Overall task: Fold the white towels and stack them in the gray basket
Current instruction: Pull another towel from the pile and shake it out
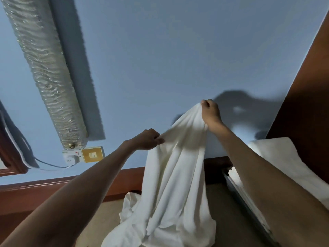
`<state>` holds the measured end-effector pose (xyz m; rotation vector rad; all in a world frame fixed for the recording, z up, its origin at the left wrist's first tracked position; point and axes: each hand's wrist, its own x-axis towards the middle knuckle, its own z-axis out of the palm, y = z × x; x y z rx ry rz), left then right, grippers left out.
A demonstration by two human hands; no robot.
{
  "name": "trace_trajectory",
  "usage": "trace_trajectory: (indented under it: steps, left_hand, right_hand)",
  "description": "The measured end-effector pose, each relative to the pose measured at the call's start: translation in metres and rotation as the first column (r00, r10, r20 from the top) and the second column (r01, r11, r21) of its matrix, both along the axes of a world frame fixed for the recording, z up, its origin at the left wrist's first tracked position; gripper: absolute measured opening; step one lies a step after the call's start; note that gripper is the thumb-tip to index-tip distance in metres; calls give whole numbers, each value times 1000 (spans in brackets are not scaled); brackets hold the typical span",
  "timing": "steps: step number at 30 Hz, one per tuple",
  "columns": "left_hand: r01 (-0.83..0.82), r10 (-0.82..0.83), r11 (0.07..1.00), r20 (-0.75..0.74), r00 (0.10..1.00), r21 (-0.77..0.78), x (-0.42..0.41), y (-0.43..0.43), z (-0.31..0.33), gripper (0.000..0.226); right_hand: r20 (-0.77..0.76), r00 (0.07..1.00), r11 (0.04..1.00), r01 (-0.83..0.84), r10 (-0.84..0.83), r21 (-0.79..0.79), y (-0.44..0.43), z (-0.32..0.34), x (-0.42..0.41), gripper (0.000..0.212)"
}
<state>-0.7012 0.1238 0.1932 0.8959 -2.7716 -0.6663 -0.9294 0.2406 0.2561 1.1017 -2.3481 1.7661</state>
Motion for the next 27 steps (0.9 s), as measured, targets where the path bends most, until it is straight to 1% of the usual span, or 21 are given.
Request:
trace_trajectory:
  steps: [1, 2, 3, 4, 5, 6, 7, 8, 9, 10, 11, 12, 15, 16, 17, 19, 21, 23, 25, 27]
  left_hand:
    - [-12, 12, 1000, 2, 1000, 27, -2, 1, 1, 39]
    - [-24, 27, 998, -42, 999, 65, -5, 3, 4, 38]
    - [-26, 38, 993, -108, 993, 111, -4, 2, 9, 37]
    - [-18, 45, 988, -175, 984, 154, -7, 4, 15, 39]
    - [0, 42, 983, -225, 973, 184, -10, 9, 22, 40]
    - [23, 28, 981, -258, 966, 192, -14, 15, 30, 40]
    - [45, 7, 983, -279, 960, 180, -18, 21, 39, 36]
    - [66, -18, 985, -285, 958, 159, -22, 29, 46, 30]
    - [81, -38, 987, -283, 958, 140, -26, 35, 53, 23]
    - [88, -50, 988, -278, 959, 129, -29, 41, 58, 20]
    - [88, -52, 989, -273, 961, 122, -31, 46, 62, 19]
    - [73, -39, 990, -271, 962, 117, -31, 50, 64, 18]
    - [-2, 40, 991, -283, 958, 134, -23, 57, 65, 24]
    - [-20, 62, 987, -263, 963, 160, -19, 59, 63, 31]
    - [-28, 74, 981, -233, 970, 194, -16, 61, 59, 41]
    - [-47, 97, 964, -183, 978, 261, -10, 66, 50, 55]
    - [-68, 129, 949, -181, 975, 307, -6, 69, 42, 61]
    - [-95, 171, 940, -214, 962, 327, -2, 69, 40, 64]
    - [-108, 194, 944, -260, 946, 313, 0, 69, 45, 64]
    - [-120, 193, 959, -280, 940, 256, 1, 69, 57, 58]
  right_hand:
    - [4, 999, 999, 46, -47, 24, 3, -2, -14, 29]
    - [-16, 998, 993, 60, -59, 97, 7, -5, -27, 24]
    - [-46, 999, 982, 33, -25, 188, 7, -10, -34, 20]
    - [-70, 995, 961, -44, 65, 273, 8, -16, -41, 15]
    - [-68, 979, 925, -159, 194, 344, 9, -20, -46, 10]
    - [-25, 939, 862, -303, 342, 407, 9, -25, -48, 13]
    - [54, 879, 769, -442, 473, 461, 11, -28, -44, 29]
    - [149, 809, 655, -555, 569, 513, 12, -29, -37, 41]
    - [229, 738, 539, -636, 635, 553, 15, -30, -27, 41]
    - [281, 669, 442, -694, 688, 568, 17, -31, -18, 33]
    - [302, 622, 391, -728, 723, 563, 19, -32, -11, 22]
    - [306, 586, 380, -761, 750, 527, 21, -32, -6, 16]
    - [335, 512, 391, -844, 791, 368, 31, -31, -9, 15]
    - [323, 503, 397, -852, 801, 342, 33, -29, -13, 17]
    - [295, 518, 420, -843, 803, 336, 35, -27, -17, 21]
    - [227, 571, 500, -811, 789, 303, 35, -24, -25, 33]
    - [134, 636, 598, -765, 760, 241, 34, -20, -33, 32]
    - [43, 719, 700, -687, 694, 193, 33, -17, -43, 33]
    - [-40, 791, 785, -598, 611, 164, 28, -14, -56, 39]
    - [-79, 853, 853, -503, 516, 141, 23, -12, -68, 41]
